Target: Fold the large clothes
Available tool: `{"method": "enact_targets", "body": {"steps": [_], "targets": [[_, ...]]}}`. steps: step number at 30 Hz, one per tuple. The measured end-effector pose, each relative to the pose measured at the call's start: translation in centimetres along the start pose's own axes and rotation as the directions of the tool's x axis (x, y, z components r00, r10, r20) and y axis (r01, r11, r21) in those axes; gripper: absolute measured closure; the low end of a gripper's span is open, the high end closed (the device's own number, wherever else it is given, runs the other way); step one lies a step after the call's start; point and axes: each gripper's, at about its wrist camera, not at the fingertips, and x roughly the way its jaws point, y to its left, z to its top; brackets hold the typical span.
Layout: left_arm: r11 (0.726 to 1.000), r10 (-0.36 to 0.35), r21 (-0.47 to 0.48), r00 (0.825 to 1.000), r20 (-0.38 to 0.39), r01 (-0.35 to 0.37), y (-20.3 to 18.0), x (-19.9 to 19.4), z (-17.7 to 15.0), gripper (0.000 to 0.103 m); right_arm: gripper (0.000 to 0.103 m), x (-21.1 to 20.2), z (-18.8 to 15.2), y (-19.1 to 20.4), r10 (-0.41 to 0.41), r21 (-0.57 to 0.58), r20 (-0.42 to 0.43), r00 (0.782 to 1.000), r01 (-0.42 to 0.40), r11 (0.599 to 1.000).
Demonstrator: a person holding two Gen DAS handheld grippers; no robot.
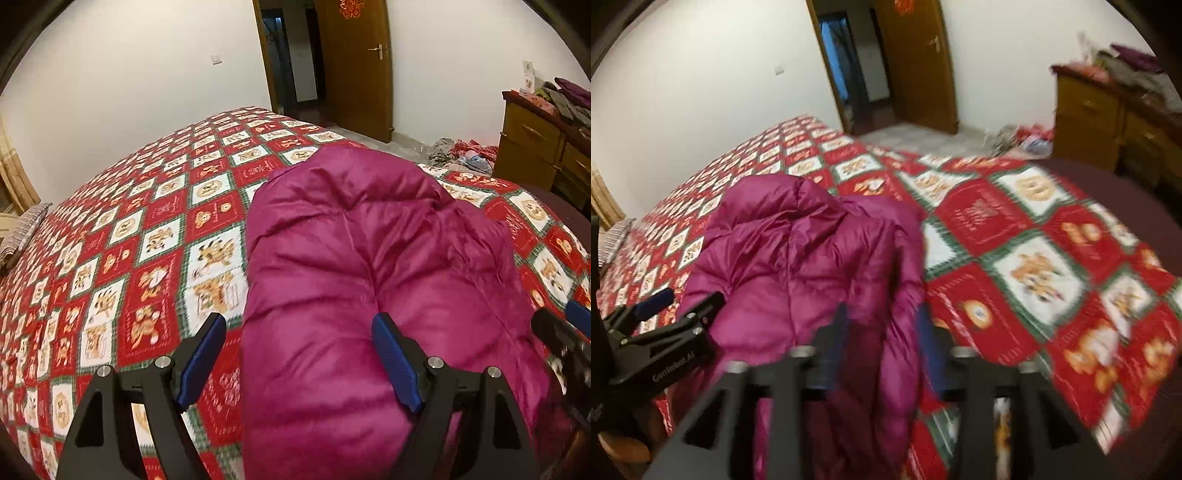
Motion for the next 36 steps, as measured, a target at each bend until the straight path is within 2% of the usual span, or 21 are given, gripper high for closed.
{"method": "enact_targets", "body": {"steps": [1,12,17,26,33,36], "targets": [[1.0,-0.002,-0.007,1.0,0.0,0.002,0.1,-0.4,-0.3,0.021,0.027,-0.5,-0.5,0.1,-0.01,-0.001,0.015,1.0,0.01,1.0],[0.998,-0.017,-0.056,1.0,-0.012,0.016,2.3,-3.6,-5.1,0.017,0.027,-1.2,-4.2,1.3,-0.018,0.018,-0.01,1.0,0.018,1.0],[0.997,-0.011,-0.075,0.998,-0.054,0.007,3.3,-4.8,-7.1,0.016,0.026,-2.5,-5.8,1.5,-0.035,0.008,-0.012,0.999,0.035,0.999],[1.0,-0.002,-0.021,0.996,-0.092,0.0,3.1,-7.7,-11.1,0.016,0.024,-6.1,-9.3,2.1,-0.082,0.001,-0.003,0.997,0.082,0.997],[0.999,-0.041,-0.006,0.997,-0.071,0.041,3.0,-10.5,-12.1,0.016,0.024,-8.8,-10.5,2.0,-0.089,0.017,0.01,0.996,0.089,0.996],[0.999,-0.036,0.007,0.999,-0.014,0.036,2.9,-12.7,-11.9,0.016,0.024,-10.2,-10.6,2.1,-0.089,0.021,0.027,0.996,0.088,0.996]]}}
